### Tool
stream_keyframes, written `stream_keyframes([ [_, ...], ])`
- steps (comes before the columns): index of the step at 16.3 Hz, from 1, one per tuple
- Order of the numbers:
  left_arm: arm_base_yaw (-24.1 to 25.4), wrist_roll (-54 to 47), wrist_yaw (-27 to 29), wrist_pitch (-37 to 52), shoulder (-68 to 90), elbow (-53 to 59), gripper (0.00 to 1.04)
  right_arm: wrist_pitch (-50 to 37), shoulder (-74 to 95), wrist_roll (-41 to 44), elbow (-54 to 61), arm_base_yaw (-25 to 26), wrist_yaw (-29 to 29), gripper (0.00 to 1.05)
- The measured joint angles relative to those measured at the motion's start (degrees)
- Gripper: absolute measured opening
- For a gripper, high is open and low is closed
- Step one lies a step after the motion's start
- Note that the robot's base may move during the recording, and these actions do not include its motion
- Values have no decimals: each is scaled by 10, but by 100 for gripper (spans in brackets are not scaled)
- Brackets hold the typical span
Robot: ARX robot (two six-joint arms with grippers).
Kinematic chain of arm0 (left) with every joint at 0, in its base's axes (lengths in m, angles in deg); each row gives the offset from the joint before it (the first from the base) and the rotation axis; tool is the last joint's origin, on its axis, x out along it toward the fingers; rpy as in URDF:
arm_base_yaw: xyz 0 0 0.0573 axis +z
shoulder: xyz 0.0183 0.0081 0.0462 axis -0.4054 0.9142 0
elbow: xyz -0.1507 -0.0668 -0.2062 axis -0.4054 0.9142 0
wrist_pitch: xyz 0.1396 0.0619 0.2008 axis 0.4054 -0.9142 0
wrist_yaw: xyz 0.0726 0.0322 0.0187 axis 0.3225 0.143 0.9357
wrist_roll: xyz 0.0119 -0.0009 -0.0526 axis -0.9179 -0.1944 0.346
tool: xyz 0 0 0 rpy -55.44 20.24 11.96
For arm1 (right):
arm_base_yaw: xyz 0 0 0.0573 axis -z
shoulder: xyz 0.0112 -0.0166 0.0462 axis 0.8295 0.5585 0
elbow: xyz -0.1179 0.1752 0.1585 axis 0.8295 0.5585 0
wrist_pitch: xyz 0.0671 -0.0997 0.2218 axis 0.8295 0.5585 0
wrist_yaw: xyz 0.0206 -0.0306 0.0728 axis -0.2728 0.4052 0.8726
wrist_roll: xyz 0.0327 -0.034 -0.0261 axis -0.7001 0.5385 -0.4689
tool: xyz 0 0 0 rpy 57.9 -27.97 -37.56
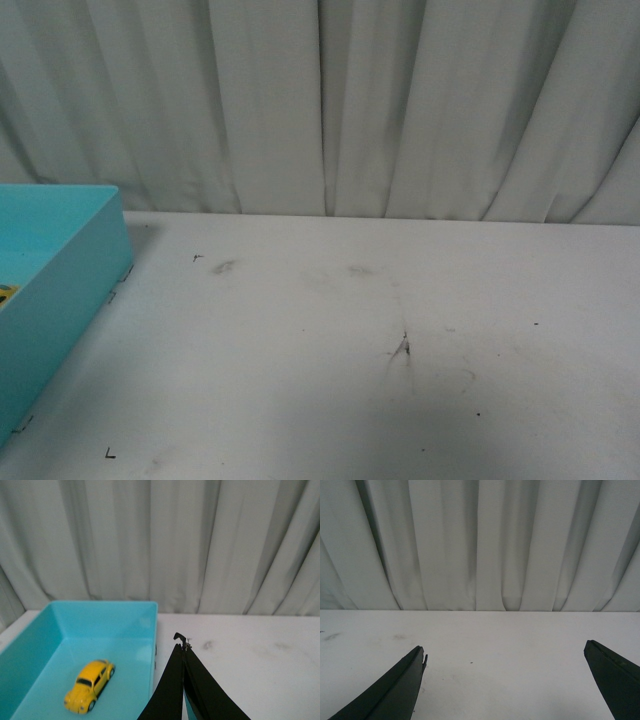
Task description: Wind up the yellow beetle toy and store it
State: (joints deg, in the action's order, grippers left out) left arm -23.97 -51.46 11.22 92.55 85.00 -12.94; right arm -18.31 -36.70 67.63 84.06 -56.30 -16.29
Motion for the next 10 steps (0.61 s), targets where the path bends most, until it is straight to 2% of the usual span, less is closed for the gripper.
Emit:
stream_keyframes([
  [5,0,0,0,-35,-36,0,2,0,0,0,0,0,0,98],
  [10,0,0,0,-120,-125,0,2,0,0,0,0,0,0,98],
])
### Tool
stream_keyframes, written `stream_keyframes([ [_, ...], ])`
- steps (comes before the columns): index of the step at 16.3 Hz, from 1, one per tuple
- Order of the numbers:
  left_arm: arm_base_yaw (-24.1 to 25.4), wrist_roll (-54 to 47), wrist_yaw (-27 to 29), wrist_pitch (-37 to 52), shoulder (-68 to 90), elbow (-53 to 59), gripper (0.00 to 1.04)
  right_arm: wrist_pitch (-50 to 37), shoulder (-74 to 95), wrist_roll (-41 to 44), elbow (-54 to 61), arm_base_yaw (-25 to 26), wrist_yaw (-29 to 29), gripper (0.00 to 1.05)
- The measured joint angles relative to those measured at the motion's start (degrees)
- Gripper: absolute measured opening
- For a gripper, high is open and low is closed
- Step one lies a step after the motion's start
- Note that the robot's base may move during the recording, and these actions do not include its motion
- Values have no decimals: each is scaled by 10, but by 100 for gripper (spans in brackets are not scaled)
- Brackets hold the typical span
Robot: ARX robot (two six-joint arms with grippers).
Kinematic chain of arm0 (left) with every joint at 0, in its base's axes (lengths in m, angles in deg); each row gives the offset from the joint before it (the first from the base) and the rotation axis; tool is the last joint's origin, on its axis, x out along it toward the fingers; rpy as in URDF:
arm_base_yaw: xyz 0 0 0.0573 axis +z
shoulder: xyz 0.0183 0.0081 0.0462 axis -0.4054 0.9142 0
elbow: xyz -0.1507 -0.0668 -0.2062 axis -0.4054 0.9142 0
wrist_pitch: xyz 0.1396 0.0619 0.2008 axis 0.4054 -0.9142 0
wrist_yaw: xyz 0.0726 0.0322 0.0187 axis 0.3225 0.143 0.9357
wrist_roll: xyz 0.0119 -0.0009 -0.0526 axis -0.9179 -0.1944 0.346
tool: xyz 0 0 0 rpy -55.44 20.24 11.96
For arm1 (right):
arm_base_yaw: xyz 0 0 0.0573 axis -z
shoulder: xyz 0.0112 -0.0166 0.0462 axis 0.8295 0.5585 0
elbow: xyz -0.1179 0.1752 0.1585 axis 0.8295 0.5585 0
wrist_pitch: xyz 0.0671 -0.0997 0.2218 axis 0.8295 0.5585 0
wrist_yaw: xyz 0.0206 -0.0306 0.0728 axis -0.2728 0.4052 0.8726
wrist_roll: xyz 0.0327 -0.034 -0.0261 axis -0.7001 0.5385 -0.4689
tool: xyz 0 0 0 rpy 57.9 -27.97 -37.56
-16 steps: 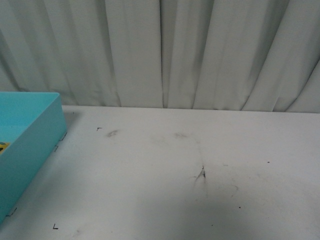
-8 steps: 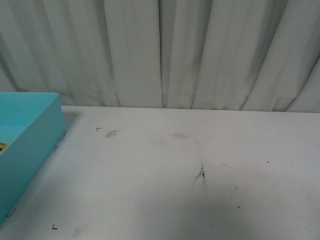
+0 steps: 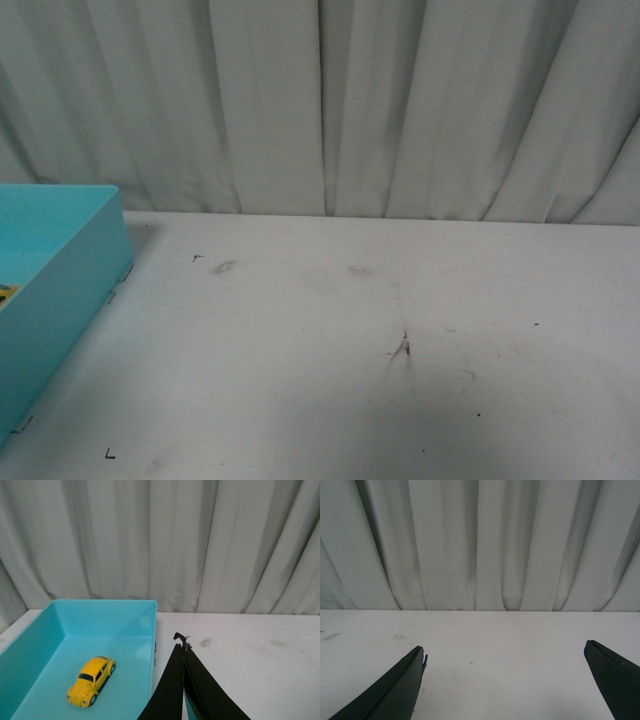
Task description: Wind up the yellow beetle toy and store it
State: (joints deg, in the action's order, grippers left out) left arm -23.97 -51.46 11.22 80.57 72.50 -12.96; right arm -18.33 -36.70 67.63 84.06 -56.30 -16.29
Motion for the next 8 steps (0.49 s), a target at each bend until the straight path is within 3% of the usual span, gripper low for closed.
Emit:
stream_keyframes([
  [8,0,0,0,-100,-103,0,2,0,0,0,0,0,0,98],
])
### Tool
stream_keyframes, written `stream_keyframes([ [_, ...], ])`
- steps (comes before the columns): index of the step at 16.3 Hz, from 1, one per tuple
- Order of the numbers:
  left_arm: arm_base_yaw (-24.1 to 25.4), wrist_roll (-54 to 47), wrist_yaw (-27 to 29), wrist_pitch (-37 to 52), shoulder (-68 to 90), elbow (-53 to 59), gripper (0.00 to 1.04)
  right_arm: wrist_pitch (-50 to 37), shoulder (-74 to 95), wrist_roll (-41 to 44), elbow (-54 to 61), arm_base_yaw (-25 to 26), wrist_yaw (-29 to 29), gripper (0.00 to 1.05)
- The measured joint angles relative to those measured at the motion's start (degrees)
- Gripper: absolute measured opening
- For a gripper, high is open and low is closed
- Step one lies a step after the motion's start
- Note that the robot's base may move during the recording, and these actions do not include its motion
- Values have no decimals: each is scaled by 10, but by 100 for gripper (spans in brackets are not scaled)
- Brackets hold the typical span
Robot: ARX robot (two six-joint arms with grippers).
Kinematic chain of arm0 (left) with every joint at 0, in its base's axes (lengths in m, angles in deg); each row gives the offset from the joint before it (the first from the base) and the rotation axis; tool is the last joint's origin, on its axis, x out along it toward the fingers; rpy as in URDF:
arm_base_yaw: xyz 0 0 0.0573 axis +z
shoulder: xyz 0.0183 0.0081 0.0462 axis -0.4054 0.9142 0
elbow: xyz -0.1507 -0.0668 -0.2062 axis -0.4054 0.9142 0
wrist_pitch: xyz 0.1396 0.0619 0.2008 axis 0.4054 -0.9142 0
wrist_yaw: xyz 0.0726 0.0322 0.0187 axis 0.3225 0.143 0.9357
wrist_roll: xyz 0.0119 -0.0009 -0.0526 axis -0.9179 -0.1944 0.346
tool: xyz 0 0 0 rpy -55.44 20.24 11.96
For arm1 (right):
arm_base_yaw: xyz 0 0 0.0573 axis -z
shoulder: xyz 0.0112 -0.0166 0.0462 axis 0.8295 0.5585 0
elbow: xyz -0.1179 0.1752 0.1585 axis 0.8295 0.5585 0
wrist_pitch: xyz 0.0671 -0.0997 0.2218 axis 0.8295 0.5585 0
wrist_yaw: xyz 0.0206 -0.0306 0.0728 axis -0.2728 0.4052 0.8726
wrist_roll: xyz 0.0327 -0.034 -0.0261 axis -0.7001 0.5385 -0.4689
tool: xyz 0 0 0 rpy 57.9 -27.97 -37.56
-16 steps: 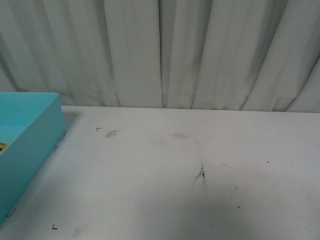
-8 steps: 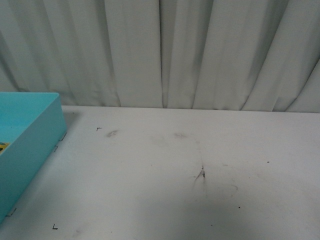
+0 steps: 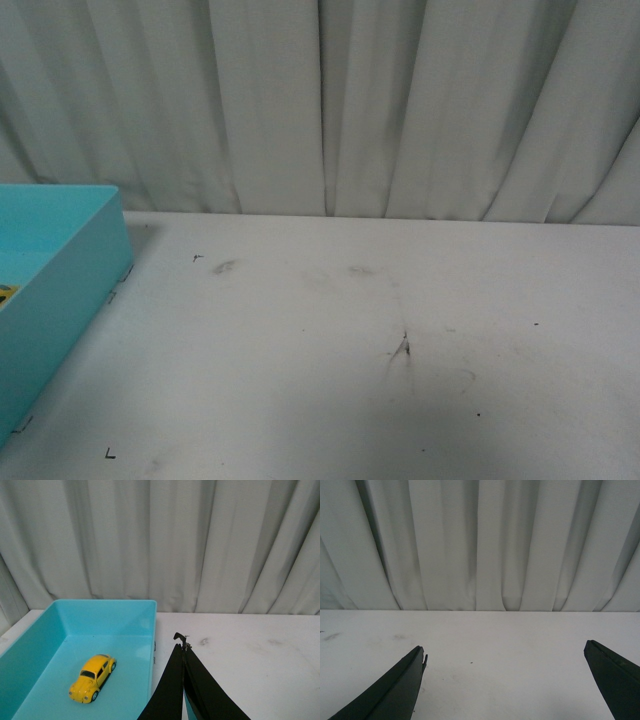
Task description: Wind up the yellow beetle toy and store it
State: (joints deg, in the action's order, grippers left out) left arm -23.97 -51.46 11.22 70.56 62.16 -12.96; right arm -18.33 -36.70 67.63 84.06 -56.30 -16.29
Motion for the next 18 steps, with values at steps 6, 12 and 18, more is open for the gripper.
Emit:
stream_keyframes([
  [6,0,0,0,-115,-104,0,2,0,0,0,0,0,0,98],
  [12,0,0,0,-111,-104,0,34,0,0,0,0,0,0,98],
  [18,0,0,0,-111,-104,0,100,0,0,0,0,0,0,98],
])
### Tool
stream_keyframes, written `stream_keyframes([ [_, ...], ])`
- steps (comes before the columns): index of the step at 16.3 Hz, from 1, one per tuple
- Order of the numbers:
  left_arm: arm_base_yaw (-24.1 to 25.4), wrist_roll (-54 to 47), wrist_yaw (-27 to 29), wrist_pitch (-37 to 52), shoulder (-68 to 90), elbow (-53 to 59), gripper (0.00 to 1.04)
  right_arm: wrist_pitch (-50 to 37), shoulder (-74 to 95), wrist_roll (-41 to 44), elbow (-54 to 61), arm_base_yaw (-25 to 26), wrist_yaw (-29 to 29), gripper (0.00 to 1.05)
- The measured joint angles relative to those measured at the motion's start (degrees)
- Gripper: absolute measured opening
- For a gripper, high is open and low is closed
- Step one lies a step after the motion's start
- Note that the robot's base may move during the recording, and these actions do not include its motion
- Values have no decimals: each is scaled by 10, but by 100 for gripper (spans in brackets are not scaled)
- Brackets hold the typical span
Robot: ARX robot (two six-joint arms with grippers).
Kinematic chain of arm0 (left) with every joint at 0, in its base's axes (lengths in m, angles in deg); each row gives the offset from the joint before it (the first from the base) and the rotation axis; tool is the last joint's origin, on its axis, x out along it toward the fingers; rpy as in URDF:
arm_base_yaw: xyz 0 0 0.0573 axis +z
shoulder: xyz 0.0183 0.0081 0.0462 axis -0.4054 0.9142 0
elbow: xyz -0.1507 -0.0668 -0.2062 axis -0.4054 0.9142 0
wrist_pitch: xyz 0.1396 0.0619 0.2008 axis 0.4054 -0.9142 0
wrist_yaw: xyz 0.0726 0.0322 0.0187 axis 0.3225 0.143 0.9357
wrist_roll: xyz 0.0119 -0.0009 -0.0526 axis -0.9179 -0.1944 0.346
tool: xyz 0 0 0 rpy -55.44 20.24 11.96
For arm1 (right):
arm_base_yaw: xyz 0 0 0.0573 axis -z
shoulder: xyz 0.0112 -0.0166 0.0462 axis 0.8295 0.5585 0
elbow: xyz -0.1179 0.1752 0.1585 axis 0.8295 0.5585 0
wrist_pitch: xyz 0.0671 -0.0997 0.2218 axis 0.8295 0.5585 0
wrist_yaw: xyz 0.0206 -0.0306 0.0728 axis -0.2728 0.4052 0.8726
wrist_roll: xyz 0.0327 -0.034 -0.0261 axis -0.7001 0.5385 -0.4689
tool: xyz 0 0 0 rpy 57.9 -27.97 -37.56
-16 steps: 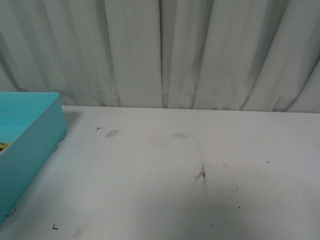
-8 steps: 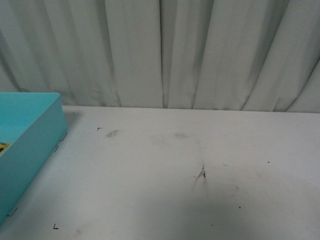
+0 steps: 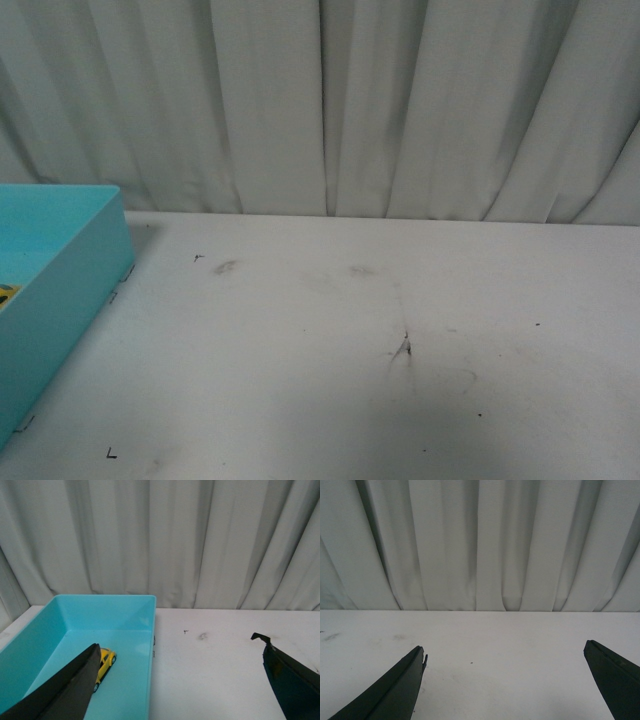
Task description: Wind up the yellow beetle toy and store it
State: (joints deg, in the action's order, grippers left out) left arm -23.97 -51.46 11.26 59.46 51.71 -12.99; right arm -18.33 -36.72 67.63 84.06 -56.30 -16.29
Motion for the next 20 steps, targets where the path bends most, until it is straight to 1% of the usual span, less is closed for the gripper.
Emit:
stream_keyframes([
  [1,0,0,0,0,0,0,97,0,0,0,0,0,0,98],
  [20,0,0,0,0,0,0,98,1,0,0,0,0,0,98],
])
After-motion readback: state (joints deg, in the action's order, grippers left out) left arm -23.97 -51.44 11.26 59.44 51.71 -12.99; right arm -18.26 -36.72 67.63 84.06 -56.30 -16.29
